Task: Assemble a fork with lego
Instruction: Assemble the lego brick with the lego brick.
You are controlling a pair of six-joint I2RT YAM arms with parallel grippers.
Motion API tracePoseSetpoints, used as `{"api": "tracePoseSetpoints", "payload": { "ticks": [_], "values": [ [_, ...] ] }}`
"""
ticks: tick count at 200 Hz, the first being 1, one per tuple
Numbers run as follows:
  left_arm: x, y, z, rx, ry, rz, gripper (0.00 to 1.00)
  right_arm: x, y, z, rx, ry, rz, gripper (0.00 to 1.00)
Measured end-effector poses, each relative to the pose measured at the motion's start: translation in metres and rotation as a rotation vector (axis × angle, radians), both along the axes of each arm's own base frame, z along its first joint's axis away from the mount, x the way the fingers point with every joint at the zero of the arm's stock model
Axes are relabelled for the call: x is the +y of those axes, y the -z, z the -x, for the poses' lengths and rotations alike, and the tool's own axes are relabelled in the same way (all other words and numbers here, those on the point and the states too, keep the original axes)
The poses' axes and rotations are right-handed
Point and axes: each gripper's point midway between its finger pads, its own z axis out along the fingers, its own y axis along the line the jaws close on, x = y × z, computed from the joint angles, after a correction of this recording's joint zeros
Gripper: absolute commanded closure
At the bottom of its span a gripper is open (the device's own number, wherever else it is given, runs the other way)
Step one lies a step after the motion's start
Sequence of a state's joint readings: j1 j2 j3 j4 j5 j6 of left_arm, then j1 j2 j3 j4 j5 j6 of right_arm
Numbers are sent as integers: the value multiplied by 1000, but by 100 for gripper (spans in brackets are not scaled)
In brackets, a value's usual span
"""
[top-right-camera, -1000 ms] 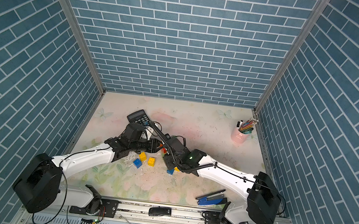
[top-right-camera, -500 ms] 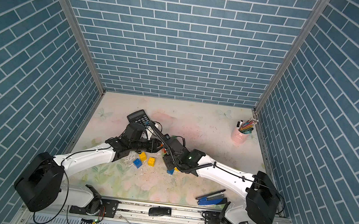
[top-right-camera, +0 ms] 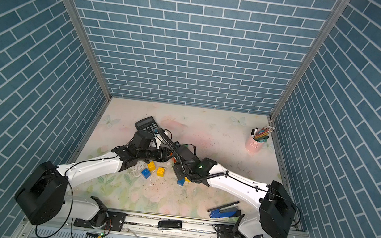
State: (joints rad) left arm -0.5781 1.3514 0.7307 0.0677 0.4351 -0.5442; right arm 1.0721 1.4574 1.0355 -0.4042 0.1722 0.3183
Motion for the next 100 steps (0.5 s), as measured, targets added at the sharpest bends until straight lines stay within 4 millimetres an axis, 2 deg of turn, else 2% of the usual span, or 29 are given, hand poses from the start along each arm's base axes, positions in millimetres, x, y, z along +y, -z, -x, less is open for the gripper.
{"api": "tracePoseSetpoints", "payload": {
  "ticks": [100],
  "values": [
    [0,0,0,1,0,0,57,-1,1,-3,15,25,-9,100]
  ]
}}
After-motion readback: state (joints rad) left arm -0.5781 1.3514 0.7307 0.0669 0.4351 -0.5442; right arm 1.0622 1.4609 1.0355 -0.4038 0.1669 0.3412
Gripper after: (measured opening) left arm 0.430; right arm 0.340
